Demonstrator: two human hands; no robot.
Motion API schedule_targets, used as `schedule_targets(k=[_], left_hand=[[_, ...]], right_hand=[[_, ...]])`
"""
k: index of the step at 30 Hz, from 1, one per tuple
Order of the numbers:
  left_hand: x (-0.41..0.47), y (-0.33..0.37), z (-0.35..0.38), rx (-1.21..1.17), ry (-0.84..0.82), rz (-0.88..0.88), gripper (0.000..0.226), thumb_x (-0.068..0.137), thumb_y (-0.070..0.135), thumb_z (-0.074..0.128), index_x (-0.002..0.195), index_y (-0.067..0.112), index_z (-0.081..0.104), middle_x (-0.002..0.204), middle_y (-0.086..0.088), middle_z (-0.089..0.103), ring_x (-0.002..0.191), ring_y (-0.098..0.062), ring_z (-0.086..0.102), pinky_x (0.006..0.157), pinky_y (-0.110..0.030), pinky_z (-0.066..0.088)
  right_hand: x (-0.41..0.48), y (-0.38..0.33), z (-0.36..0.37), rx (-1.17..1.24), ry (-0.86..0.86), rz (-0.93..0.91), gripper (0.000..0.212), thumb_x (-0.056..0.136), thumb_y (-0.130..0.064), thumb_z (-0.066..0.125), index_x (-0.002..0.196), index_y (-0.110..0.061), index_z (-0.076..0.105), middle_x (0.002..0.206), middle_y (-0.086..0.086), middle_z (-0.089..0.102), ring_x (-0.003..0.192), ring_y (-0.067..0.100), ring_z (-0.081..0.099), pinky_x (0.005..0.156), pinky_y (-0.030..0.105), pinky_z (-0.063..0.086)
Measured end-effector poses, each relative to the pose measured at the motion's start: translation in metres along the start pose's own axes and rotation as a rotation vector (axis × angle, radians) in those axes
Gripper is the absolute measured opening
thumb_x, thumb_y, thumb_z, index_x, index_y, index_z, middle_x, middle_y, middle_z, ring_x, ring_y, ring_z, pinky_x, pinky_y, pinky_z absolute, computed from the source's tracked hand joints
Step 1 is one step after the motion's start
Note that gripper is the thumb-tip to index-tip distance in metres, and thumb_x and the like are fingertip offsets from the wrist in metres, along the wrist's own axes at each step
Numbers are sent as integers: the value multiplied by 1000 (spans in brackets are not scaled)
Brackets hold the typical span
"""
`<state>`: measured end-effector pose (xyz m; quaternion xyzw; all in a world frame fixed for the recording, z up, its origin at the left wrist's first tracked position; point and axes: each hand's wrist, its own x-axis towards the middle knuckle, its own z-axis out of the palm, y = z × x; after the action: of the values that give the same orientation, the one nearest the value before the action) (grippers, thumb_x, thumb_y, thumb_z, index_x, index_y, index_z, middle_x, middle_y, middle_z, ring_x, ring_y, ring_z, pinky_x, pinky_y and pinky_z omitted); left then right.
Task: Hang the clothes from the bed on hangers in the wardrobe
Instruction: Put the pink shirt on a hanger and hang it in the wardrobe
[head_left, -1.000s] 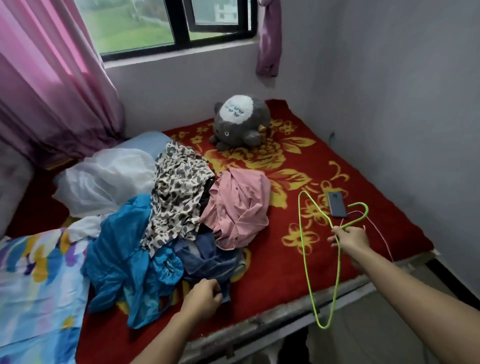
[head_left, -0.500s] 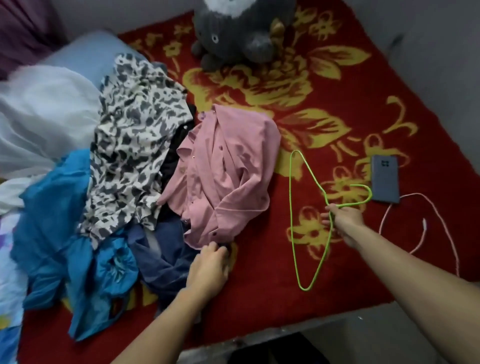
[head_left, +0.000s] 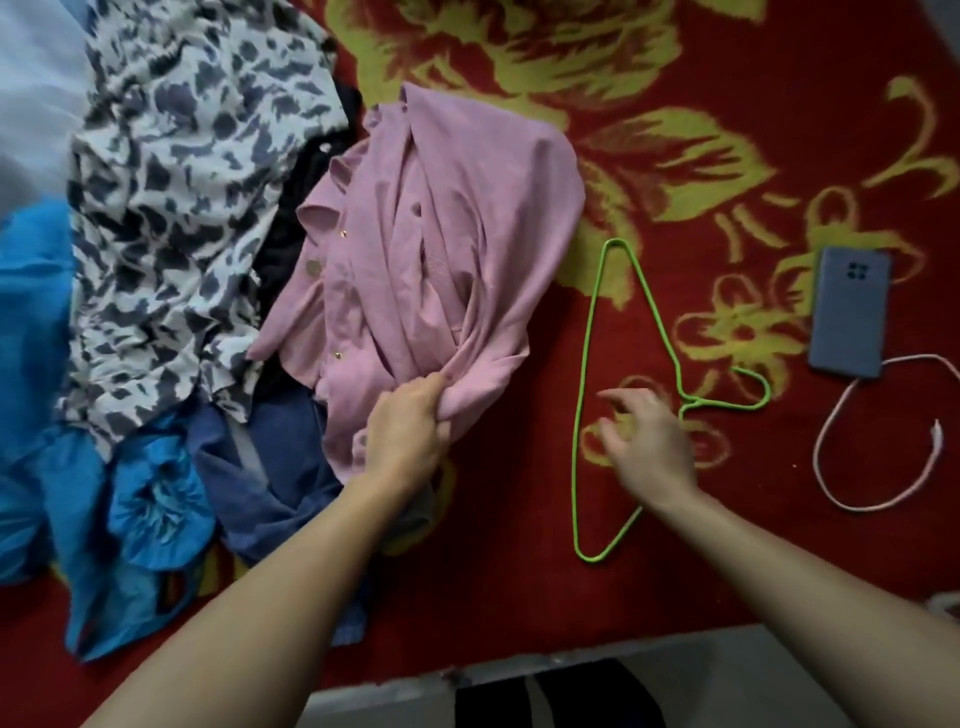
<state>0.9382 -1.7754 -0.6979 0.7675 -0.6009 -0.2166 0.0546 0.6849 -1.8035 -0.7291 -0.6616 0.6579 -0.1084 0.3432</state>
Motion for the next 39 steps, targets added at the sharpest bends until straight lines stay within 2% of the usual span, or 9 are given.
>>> schedule_targets(k=[5,9,13,17,21,23,27,32,39], left_hand=[[-48,6,-76,-328,145,18,15,75,28,44,69,14,47,53,4,43,53,-19,41,50,-39,36],[-84,9,-138,-417,215,50,26,81,26,46,65,6,46,52,-3,39,50,-13,35,49,-37,32],[-123,19,-194,-463,275,85,35,86,28,49,62,4,42,51,-2,36,48,-10,30,47,-27,26],[-163,30,-234,-471,345,141,35,89,33,48,59,20,37,49,8,36,45,-5,32,45,-25,27],[-191,6,-271,-418,486,21,30,85,31,47,59,18,39,50,6,39,47,-11,38,47,-35,35],[-209,-10,-294,-383,558,1,30,85,35,45,61,16,44,50,4,44,48,-16,45,48,-45,39],[-259,-23,-336,-218,668,52,40,85,46,38,70,15,59,56,0,57,56,-27,57,51,-43,45],[-342,-41,-374,89,823,113,36,87,36,39,81,11,66,69,-20,64,66,-41,62,54,-43,46],[-478,-61,-433,249,950,97,47,82,40,31,104,18,66,96,-14,63,78,-43,63,60,-46,50]], right_hand=[[20,-95,25,-111,-9,-341,66,74,-35,71,133,-14,49,128,7,53,112,30,53,78,40,53],[29,-162,26,29,170,-338,66,75,-52,49,118,-2,55,110,16,58,100,36,57,68,43,51],[26,-209,3,104,269,-337,50,88,-43,37,105,0,55,100,20,57,95,39,57,67,46,48],[15,-241,-24,74,162,-423,21,92,-23,52,105,-8,60,104,14,62,100,36,59,72,43,47],[-16,-269,-72,280,167,-391,38,85,-21,43,115,-11,63,116,12,66,109,31,59,89,34,42],[-40,-286,-99,322,212,-426,34,86,-21,45,112,-13,64,108,13,69,102,31,63,83,32,42],[-101,-320,-148,256,326,-551,31,89,-28,41,110,-17,62,92,19,70,86,37,65,68,37,42],[-204,-345,-193,26,448,-699,22,97,-37,46,105,-22,59,95,17,70,89,39,64,67,41,44],[-369,-376,-235,-89,691,-927,25,91,-34,47,103,-18,63,100,8,69,88,36,65,63,38,44]])
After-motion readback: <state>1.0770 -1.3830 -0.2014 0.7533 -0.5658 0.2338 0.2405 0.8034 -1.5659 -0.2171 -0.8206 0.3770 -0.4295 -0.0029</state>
